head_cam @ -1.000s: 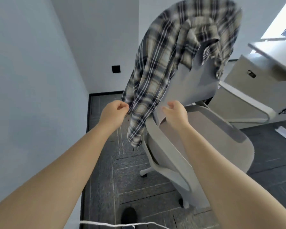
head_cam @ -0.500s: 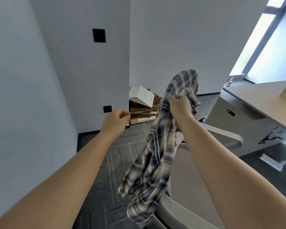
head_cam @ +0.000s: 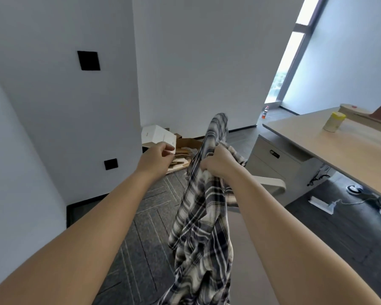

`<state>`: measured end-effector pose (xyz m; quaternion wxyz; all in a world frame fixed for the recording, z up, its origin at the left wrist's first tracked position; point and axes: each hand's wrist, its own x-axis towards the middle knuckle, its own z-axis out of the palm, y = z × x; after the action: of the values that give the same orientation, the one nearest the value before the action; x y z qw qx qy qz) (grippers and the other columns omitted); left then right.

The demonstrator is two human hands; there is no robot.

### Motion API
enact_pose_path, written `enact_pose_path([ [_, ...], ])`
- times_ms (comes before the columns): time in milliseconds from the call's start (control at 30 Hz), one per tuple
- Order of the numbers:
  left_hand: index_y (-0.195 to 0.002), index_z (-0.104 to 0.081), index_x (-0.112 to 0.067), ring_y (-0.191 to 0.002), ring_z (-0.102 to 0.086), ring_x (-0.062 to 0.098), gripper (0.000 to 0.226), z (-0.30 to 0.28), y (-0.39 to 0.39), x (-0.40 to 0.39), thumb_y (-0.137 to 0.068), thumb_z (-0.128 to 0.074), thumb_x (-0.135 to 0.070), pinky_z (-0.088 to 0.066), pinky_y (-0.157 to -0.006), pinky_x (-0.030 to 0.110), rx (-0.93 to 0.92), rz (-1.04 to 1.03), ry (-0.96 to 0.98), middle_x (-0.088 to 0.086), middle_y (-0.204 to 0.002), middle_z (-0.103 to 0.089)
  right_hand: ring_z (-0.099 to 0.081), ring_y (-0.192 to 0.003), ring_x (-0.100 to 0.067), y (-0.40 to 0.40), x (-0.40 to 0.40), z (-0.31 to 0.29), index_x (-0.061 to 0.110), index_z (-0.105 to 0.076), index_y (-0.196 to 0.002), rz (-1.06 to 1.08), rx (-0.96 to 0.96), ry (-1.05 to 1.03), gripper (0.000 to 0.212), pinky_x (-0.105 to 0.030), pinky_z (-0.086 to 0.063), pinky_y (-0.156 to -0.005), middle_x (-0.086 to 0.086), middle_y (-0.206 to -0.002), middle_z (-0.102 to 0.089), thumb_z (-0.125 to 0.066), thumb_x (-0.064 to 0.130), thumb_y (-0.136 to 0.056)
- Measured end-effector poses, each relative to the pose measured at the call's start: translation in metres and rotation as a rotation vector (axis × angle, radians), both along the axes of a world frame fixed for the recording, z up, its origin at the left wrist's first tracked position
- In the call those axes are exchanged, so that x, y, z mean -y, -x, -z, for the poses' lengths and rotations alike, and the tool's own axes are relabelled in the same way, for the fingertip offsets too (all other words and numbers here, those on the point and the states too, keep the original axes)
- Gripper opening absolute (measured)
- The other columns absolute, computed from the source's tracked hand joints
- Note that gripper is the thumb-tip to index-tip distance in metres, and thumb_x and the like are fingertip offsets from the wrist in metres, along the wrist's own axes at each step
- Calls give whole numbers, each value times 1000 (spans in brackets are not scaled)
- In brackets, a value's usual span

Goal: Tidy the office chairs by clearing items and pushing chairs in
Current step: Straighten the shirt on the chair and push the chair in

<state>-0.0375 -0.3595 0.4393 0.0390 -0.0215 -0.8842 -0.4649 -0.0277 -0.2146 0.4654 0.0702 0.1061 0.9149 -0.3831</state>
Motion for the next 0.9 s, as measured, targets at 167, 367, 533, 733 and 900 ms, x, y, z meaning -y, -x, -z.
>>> enact_pose_path([
  [167, -137, -37, -18, -122, -45, 31, 50, 2, -2, -18, -90, -50, -10, -37, -95, 32, -35, 99, 135, 17, -137, -44, -35, -57, -16, -31, -16, -3, 12, -33, -61, -128, 4, 0, 28, -27, -31, -57, -4, -64, -33, -54, 3, -77],
  [367, -144, -5, -38, -140, -9, 35, 74, -4, -22, -53, -89, -49, -12, -20, -113, 47, -151, 232, 526, 12, -155, 0, -48, -76, -22, -79, -52, 1, 7, -45, -81, -253, 50, 36, 16, -34, -39, -66, -10, -84, -46, -56, 2, -71],
  [533, -132, -40, -31, -139, -11, 35, 55, -9, -36, -73, -83, -58, -15, -12, -114, 49, -343, 309, 694, 9, -153, -15, -54, -85, -25, -115, -86, -5, 5, -53, -91, -315, 57, 2, 19, -37, -49, -77, -7, -87, -52, -61, 4, -74],
  [733, -119, -52, -17, -142, -17, 26, 40, -11, -53, -77, -82, -60, -26, -1, -116, 45, -475, 356, 787, 5, -141, -46, -55, -87, -23, -136, -95, -4, 3, -57, -104, -341, -81, -279, 33, -36, -49, -78, -4, -94, -55, -60, 27, -82],
  [900, -107, -57, -10, -132, -36, 26, 34, -14, -71, -91, -80, -61, -29, 5, -117, 42, -525, 350, 762, 10, -126, -59, -50, -82, -22, -150, -112, -1, 10, -57, -93, -272, -144, -457, 33, -33, -44, -68, -3, -91, -57, -58, 41, -82],
])
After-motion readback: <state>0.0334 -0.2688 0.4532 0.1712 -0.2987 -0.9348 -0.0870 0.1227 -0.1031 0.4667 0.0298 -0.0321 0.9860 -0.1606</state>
